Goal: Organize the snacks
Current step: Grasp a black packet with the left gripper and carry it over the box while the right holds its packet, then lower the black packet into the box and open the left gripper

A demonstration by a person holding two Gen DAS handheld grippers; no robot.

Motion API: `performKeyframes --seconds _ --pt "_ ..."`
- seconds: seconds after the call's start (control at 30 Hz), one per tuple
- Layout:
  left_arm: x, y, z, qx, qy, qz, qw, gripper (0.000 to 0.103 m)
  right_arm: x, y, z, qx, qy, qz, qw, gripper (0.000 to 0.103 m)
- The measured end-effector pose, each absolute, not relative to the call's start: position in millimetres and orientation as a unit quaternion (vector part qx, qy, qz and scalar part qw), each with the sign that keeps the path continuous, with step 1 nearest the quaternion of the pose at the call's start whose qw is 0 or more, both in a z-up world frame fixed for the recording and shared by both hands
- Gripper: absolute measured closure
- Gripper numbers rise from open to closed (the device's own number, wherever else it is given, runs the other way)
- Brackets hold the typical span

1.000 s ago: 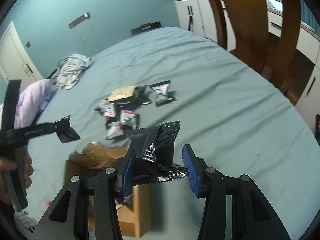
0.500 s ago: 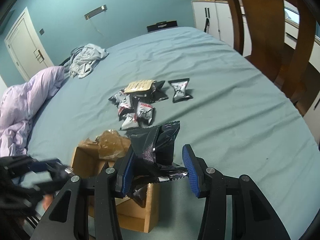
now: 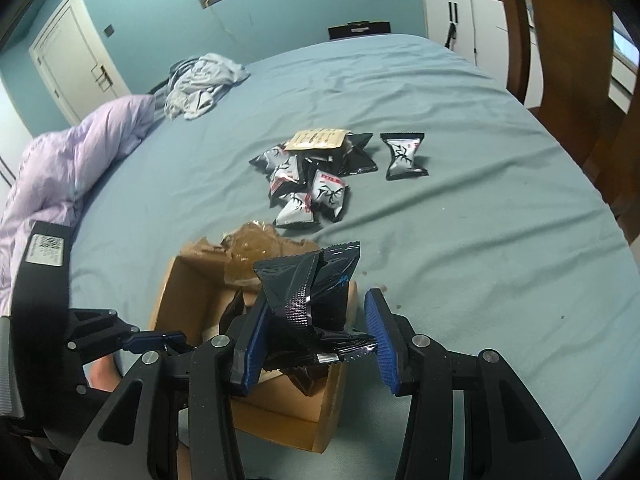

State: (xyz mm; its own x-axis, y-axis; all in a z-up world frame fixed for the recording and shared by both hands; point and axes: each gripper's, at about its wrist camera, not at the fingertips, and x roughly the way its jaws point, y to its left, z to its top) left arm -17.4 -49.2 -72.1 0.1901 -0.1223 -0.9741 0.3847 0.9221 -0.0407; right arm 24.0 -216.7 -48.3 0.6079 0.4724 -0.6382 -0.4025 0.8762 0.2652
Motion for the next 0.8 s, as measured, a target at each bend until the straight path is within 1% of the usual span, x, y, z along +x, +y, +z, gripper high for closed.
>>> performKeyframes --seconds 0.17,0.27,0.3,0.33,0.4,0.47,0.5,0.53,0.73,0.8 --pt "-20 -53 -81 0.121 0.625 -0.164 0.753 0.058 27 -214 -50 0.046 0.380 0.257 0.887 0.058" --pt "-19 -54 -84 0.124 0.629 -0.163 0.750 0.056 28 -212 -50 0.043 0.383 0.259 0.886 0.058" --pt "-19 -54 -85 0.123 0.632 -0.161 0.748 0.052 27 -211 -50 0.042 0.383 0.258 0.886 0.058" --pt "-18 -54 -86 0.123 0.634 -0.160 0.747 0.044 27 -210 -51 0.040 0.383 0.259 0.886 0.058" --pt "-18 -53 -83 0.120 0.627 -0.159 0.753 0.040 26 -207 -51 0.035 0.384 0.260 0.885 0.058" --pt "-18 -52 -75 0.117 0.611 -0.157 0.767 0.032 25 -205 -52 0.028 0.385 0.258 0.886 0.058" --pt "-18 -51 -70 0.115 0.601 -0.154 0.775 0.023 25 -203 -52 0.024 0.385 0.258 0.886 0.058" --pt "-18 -50 -64 0.113 0.589 -0.149 0.786 0.019 24 -202 -52 0.022 0.385 0.259 0.885 0.058" --pt "-15 -40 -45 0.134 0.537 -0.100 0.827 0.017 29 -197 -56 0.032 0.412 0.291 0.863 0.058" --pt "-13 -37 -43 0.153 0.522 -0.081 0.835 0.017 27 -193 -56 0.012 0.415 0.290 0.862 0.058"
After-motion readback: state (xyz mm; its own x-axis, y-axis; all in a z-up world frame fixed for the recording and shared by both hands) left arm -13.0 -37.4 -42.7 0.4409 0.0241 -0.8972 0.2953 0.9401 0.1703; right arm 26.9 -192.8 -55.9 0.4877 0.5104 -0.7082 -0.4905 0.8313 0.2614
